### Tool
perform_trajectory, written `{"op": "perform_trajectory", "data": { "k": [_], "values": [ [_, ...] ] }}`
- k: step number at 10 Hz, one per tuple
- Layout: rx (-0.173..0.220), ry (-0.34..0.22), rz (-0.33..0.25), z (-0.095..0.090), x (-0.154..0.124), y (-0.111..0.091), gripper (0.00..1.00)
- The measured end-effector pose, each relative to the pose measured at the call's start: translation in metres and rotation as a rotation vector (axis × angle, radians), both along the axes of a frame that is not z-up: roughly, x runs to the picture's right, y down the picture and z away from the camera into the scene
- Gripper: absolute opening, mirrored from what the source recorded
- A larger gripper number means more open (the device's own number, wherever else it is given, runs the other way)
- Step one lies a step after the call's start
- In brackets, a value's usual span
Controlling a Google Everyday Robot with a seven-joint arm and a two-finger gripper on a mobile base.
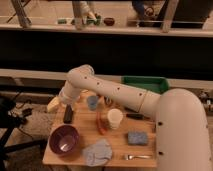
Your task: Place eraser in table surface
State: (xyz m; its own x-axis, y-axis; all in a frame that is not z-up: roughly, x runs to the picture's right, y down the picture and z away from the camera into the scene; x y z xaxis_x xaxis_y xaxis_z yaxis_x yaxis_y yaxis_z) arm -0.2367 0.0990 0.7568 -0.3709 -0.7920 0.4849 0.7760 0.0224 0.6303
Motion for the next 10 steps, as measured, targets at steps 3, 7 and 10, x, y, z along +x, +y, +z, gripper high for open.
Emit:
{"op": "perform_trajectory", "data": {
  "k": [3, 7, 10],
  "values": [
    [0.058, 0.064, -0.088, 0.006, -0.005, 0.016, 0.8],
    [0.071, 0.108, -0.152, 0.009, -0.008, 0.025, 0.8],
    [0.071, 0.109, -0.152, 0.009, -0.008, 0.026, 0.8]
  ]
}}
